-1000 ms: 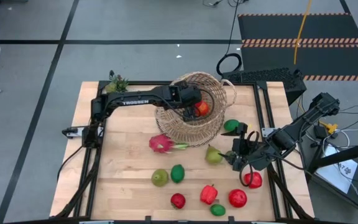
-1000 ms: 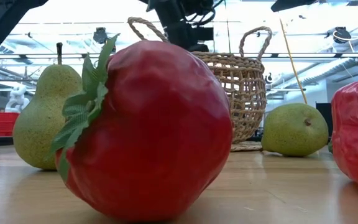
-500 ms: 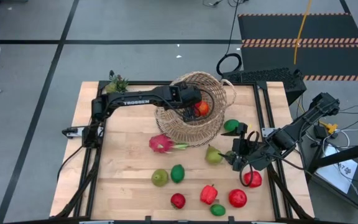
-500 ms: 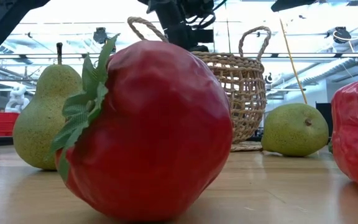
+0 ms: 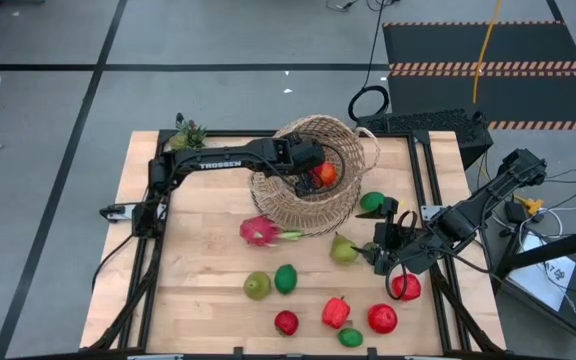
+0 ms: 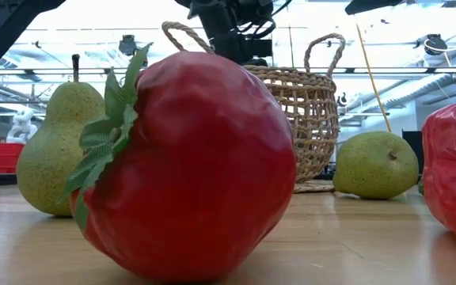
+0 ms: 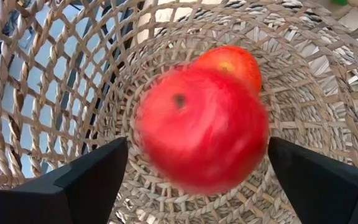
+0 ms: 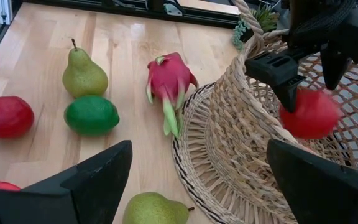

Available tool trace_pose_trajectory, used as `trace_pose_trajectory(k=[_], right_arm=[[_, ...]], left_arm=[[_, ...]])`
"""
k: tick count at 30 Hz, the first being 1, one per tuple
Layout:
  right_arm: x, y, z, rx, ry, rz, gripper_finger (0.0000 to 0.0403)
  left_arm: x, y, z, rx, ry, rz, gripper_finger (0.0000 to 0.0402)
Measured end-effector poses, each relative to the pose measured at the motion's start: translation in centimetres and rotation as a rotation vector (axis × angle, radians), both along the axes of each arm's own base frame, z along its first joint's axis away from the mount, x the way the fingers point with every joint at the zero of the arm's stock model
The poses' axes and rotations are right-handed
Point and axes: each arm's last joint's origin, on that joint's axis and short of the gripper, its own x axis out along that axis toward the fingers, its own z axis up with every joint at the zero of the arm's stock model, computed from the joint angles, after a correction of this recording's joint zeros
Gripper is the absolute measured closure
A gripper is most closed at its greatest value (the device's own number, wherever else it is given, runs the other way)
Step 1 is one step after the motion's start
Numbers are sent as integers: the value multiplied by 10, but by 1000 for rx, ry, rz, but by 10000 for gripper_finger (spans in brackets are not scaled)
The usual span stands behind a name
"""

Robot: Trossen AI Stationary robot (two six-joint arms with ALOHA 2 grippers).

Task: Build produce basket
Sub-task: Put the red apple into the basket

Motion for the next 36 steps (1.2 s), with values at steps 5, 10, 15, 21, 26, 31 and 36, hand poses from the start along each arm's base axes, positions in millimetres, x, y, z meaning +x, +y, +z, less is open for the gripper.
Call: trace_pose_trajectory(k=[5, 10, 15, 21, 26, 31, 36], right_arm=[[0, 0, 0, 1, -1, 0, 35], [0, 0, 0, 3, -3, -1, 35], [0, 0, 0, 3, -3, 0, 35], [1, 1, 1, 10, -14, -1, 35], [2, 1, 2, 18, -25, -1, 35], [2, 2, 3, 50, -43, -18, 35], [2, 2, 3, 86, -54, -39, 35]], left_arm=[[0, 0, 0, -1, -2, 1, 5], [1, -1, 0, 0, -8, 0, 5], [-3, -11, 19, 15, -71, -24, 5], [-16, -32, 58, 43, -183, -82, 5], [-33, -48, 89, 48, -263, -108, 5], [-55, -65, 116, 30, -319, -126, 5], [-77, -86, 132, 4, -309, -159, 6]])
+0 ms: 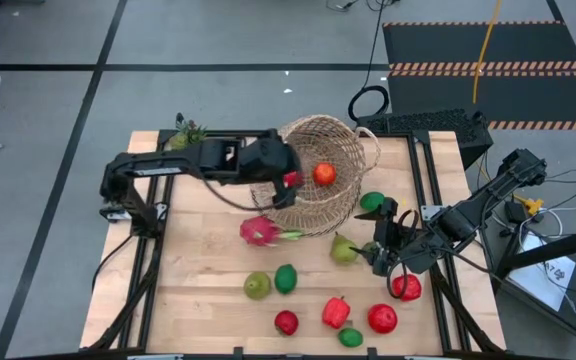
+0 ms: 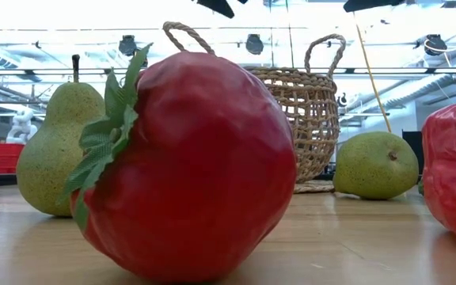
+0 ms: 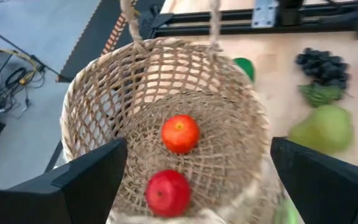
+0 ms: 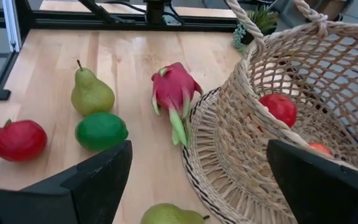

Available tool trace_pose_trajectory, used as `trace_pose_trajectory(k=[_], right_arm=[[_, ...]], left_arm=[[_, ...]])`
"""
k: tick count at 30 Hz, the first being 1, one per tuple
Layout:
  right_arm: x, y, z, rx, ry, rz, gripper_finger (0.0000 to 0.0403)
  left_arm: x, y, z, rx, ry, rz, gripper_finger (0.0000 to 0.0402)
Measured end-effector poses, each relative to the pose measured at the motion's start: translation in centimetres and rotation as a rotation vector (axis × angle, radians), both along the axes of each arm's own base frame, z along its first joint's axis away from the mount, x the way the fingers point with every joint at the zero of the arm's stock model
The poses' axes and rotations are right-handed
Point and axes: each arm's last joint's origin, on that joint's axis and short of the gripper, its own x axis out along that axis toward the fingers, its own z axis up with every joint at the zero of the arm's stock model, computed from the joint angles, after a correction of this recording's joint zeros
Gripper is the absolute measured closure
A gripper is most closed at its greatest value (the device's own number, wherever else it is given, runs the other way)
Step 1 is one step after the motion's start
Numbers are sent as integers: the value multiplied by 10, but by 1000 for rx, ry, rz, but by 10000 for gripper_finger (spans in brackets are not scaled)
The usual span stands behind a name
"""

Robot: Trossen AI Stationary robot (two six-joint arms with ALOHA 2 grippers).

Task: Build produce basket
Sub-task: Put the red apple into the basket

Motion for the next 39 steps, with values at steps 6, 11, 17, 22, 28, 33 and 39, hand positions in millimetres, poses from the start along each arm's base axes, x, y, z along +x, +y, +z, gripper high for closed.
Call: trace_pose_trajectory(k=[6, 11, 17, 22, 28, 33, 39], right_arm=[[1, 1, 1, 24, -16, -7, 35], [3, 4, -4, 187, -55, -72, 35], [8, 10, -26, 299, -70, 17, 35], [10, 13, -25, 327, -107, 49, 35], [13, 15, -26, 328, -119, 54, 35], [21, 23, -30, 342, -141, 69, 51], [29, 44, -22, 365, -124, 160, 80]], left_arm=[[-12, -32, 9, -12, -10, -82, 55], [-16, -57, 9, -12, -2, -143, 125], [-19, -79, 7, 7, -8, -173, 196], [-20, -96, -22, 9, 1, -212, 232], [-38, -103, -35, 15, -64, -260, 251], [-72, -89, -25, 8, -144, -230, 254], [-118, -72, -29, 14, -215, -185, 254]])
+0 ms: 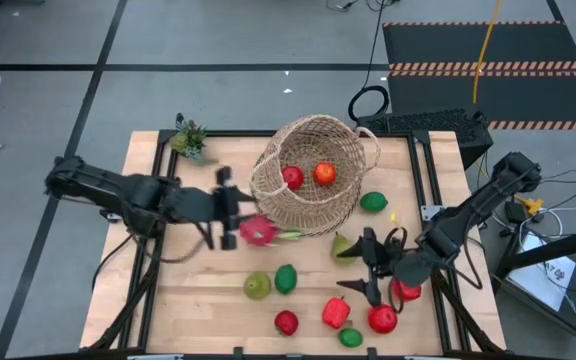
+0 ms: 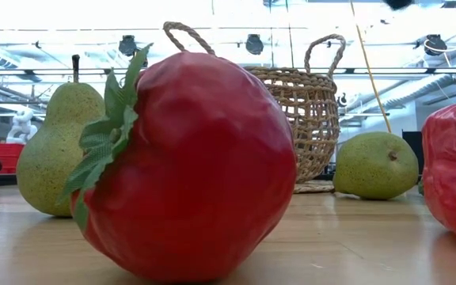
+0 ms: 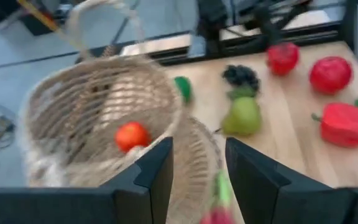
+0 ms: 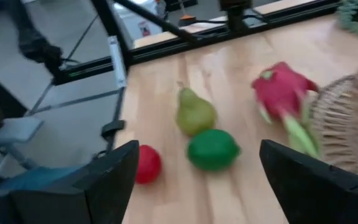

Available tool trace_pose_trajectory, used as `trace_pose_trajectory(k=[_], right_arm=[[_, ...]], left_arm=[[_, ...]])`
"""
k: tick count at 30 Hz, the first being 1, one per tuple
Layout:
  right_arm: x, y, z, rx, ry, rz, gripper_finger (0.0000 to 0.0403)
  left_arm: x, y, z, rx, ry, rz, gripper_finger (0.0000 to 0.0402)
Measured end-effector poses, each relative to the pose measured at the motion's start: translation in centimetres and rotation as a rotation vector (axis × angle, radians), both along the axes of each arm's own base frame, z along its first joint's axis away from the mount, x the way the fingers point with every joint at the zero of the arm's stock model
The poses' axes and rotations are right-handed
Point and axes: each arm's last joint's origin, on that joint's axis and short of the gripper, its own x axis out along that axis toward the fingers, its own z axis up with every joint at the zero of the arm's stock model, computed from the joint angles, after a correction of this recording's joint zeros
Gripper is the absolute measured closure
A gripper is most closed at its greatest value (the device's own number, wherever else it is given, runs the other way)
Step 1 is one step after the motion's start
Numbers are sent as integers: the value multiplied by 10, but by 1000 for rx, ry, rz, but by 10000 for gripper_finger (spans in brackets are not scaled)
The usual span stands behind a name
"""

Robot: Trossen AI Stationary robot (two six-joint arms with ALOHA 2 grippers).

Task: Build produce basket
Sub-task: Put the red apple into the basket

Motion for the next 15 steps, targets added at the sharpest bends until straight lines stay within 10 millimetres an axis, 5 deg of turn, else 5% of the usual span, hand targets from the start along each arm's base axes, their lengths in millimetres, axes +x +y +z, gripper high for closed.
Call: trace_pose_trajectory(k=[8, 15], right_arm=[[17, 32, 23, -61, 126, 26, 89], [36, 58, 36, -88, 287, 40, 89]], left_arm=[[-51, 16, -7, -90, -91, 47, 254], [-69, 13, -16, -129, -92, -38, 254]])
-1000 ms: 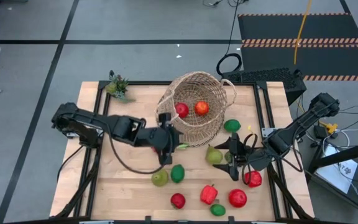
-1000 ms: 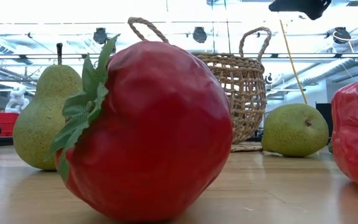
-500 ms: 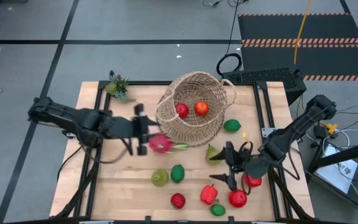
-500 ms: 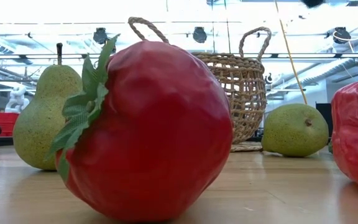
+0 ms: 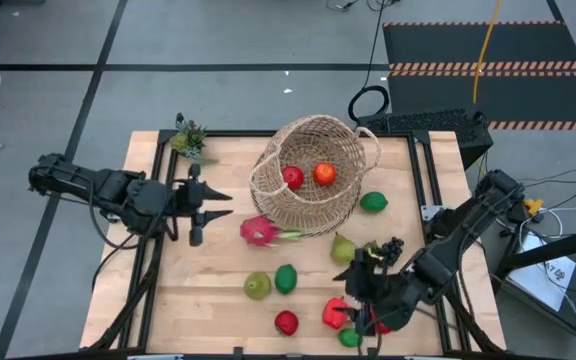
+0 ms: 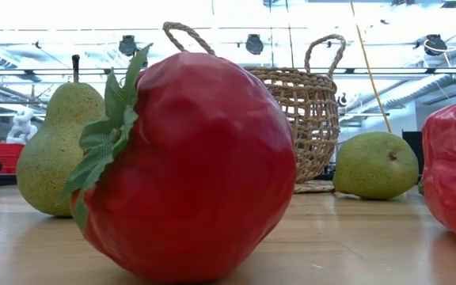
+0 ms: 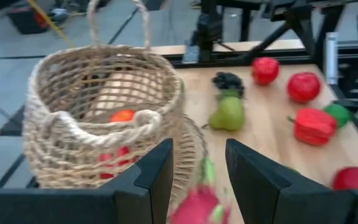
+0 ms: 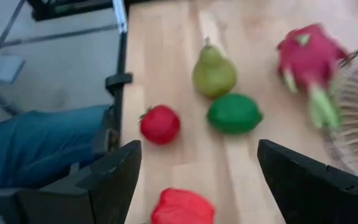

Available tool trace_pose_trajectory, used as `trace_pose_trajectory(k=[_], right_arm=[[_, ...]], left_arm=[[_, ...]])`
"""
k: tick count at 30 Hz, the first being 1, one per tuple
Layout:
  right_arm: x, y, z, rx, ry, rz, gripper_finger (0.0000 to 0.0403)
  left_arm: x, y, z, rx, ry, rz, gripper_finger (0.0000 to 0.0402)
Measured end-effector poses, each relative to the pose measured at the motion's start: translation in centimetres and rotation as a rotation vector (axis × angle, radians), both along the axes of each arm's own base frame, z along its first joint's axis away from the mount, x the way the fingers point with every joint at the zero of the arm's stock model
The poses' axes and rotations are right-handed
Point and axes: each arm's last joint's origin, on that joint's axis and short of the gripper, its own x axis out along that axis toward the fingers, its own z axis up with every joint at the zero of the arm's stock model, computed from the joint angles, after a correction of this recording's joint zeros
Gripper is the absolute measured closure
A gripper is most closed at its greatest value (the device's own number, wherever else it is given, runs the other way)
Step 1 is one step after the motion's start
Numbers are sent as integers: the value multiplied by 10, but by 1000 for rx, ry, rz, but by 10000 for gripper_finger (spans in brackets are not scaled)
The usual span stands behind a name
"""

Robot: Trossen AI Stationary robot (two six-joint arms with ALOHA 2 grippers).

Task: Build produce basket
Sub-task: Put the red apple into the basket

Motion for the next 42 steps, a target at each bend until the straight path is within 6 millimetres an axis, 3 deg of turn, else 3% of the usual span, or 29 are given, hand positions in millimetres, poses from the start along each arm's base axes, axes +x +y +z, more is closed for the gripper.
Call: trace_pose_trajectory(k=[6, 16, 35, 42], right_arm=[[14, 15, -14, 26, 69, 25, 89], [18, 27, -46, 116, 292, 46, 89], [-13, 42, -68, 62, 541, 78, 89], [-22, 41, -86, 181, 674, -31, 66]], left_arm=[[-2, -6, -1, -8, 5, -49, 254], [-2, -9, -2, -7, 7, -67, 254], [0, -10, 0, 18, -13, -79, 254], [0, -10, 0, 15, -14, -78, 254]])
